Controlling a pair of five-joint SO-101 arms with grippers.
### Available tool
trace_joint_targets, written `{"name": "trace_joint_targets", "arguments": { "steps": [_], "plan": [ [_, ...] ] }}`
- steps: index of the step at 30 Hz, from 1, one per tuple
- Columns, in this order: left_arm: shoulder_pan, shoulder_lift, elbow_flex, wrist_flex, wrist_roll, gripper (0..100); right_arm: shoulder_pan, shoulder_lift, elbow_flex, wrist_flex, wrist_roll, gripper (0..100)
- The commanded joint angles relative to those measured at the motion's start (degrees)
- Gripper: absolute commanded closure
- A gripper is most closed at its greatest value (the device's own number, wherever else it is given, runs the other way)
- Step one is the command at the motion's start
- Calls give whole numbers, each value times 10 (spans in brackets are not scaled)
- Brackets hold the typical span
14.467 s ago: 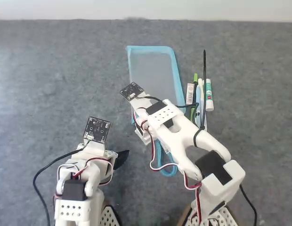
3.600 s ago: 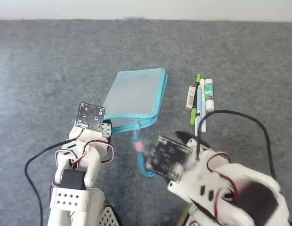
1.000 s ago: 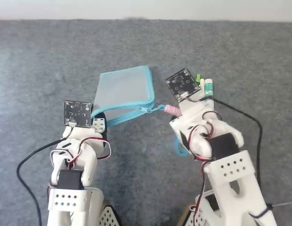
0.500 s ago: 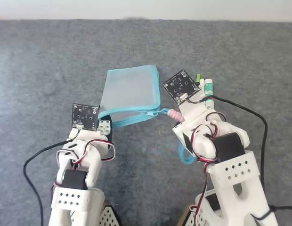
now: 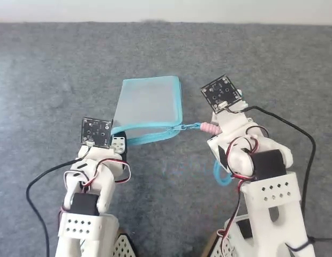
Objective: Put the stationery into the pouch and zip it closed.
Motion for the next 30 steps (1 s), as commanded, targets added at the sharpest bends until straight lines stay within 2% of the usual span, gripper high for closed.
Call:
{"name": "trace_joint_targets", "arguments": {
  "steps": [1, 4, 9, 12, 15, 18, 22, 30],
  "plan": [
    [-8, 3, -8, -13, -7, 989, -4, 0, -37, 2, 4, 989],
    [-11, -1, -12, -11, -7, 989, -22, -1, -37, 16, 4, 951],
    [-11, 3, -19, -11, -7, 989, -62, -32, -60, 65, 6, 742],
    [-11, 3, -19, -11, -5, 989, -54, -79, -68, 76, 6, 662],
    [-25, 3, -17, -11, -4, 988, -27, -109, -62, 75, 5, 653],
    [-28, -1, -12, -11, -3, 988, -7, -75, -16, 36, 5, 653],
    [-30, -1, -7, -11, -7, 988, 19, 55, 2, -43, 0, 653],
    [-70, 2, -7, -10, -7, 988, 32, 292, -120, -145, 1, 663]
  ]
}}
